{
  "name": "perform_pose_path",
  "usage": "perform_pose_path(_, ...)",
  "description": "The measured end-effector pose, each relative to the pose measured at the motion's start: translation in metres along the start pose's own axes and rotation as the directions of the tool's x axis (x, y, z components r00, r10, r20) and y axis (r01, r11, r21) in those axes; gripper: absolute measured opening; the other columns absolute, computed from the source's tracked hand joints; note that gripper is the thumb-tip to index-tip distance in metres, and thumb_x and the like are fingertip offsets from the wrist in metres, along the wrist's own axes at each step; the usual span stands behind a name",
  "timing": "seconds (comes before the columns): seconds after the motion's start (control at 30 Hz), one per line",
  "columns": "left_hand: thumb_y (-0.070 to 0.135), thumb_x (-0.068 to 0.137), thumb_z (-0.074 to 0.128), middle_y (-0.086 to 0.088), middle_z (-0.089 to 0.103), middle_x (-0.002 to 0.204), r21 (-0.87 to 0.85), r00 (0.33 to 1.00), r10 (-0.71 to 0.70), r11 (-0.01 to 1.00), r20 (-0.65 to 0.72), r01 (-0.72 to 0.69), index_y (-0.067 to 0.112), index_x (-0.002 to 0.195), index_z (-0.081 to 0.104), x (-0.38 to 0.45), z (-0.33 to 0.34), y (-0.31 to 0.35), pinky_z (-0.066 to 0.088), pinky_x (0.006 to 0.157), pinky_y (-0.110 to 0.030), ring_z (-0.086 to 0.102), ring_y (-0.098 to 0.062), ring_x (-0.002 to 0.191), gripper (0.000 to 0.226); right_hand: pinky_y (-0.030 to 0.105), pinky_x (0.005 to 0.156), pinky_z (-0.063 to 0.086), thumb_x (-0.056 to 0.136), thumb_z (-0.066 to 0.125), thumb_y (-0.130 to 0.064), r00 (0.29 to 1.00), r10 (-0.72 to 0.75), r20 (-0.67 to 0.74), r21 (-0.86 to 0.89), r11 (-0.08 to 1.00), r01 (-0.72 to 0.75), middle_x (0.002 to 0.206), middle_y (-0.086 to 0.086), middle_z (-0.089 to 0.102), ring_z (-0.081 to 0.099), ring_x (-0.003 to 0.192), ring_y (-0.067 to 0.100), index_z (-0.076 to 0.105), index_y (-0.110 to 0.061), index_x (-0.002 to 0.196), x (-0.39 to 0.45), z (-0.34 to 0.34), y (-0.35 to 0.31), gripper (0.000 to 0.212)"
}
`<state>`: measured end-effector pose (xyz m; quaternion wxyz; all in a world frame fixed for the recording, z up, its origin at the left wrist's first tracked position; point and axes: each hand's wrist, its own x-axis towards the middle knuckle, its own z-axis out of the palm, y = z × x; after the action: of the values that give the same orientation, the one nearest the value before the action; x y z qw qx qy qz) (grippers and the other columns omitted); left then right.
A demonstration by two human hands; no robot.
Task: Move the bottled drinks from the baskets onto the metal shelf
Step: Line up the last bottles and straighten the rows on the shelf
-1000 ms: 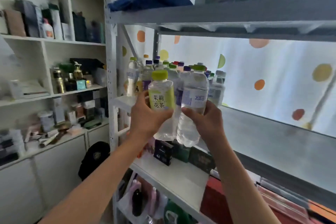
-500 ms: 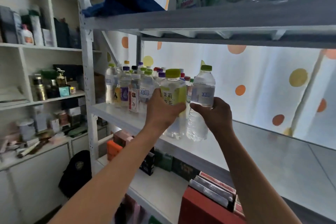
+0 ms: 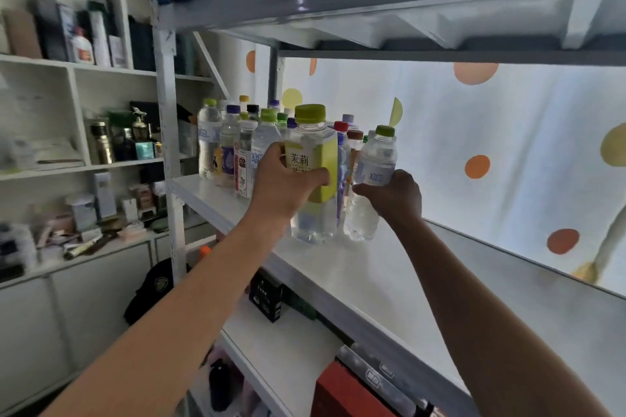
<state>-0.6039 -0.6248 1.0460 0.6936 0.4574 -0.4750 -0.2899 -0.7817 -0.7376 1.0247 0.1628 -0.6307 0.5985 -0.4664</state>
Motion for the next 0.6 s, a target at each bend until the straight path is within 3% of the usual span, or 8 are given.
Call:
perform_pose_path(0.07,0.012,0.053,0.083,0.005,0.073,0.086,0.008,1.000,0.018,1.000,-0.011,-0.018,0.020,0.102,0.062,0.001,-0.001,-0.001,0.056,0.060,-0.024,0.070,-0.011,0.078,0.054,0.034,0.071,0.056,0.062,0.085,-0.047,1.000,0.007,0.012,-0.011,1.000,-0.007,0.096,0.007,0.072,0.070,0.085,0.028,0.063,-0.011,0.112,0.009,0.011,0.002,0.065)
perform_pose_path(0.2,0.017,0.049,0.082,0.001,0.073,0.092,0.027,0.999,0.028,0.999,-0.024,-0.027,0.020,0.103,0.062,0.001,-0.003,-0.001,0.060,0.071,-0.035,0.070,-0.017,0.085,0.057,0.027,0.066,0.042,0.066,0.087,-0.046,1.000,0.028,-0.001,0.020,0.999,-0.028,0.104,0.008,0.068,0.063,0.083,0.024,0.055,-0.008,0.122,0.023,0.029,0.004,0.075)
perform_pose_path(0.37,0.018,0.049,0.082,0.002,0.072,0.093,0.031,0.998,0.041,0.999,-0.041,-0.040,0.026,0.098,0.060,0.000,-0.003,-0.003,0.060,0.073,-0.035,0.070,-0.015,0.085,0.054,0.027,0.067,0.040,0.067,0.088,-0.044,0.998,0.041,-0.040,0.068,0.997,-0.038,0.111,0.011,0.064,0.064,0.092,0.027,0.050,-0.006,0.125,0.034,0.040,0.005,0.079)
perform_pose_path(0.47,0.015,0.052,0.083,0.003,0.072,0.091,0.052,0.998,0.062,0.997,-0.032,-0.061,0.024,0.099,0.060,-0.001,0.001,-0.004,0.060,0.073,-0.035,0.070,-0.015,0.085,0.053,0.029,0.071,0.043,0.067,0.089,-0.045,0.998,0.034,-0.046,0.093,0.995,-0.030,0.112,0.010,0.063,0.064,0.099,0.028,0.048,-0.006,0.127,0.034,0.041,0.010,0.082)
perform_pose_path(0.6,0.011,0.057,0.083,-0.004,0.072,0.097,0.047,0.997,0.073,0.996,-0.006,-0.072,0.016,0.107,0.060,-0.004,0.011,-0.007,0.061,0.075,-0.040,0.070,-0.020,0.088,0.055,0.040,0.081,0.059,0.067,0.089,-0.033,0.991,0.068,0.112,0.132,0.988,-0.082,0.105,0.011,0.070,0.071,0.091,0.030,0.058,-0.005,0.123,0.037,0.031,0.014,0.070)
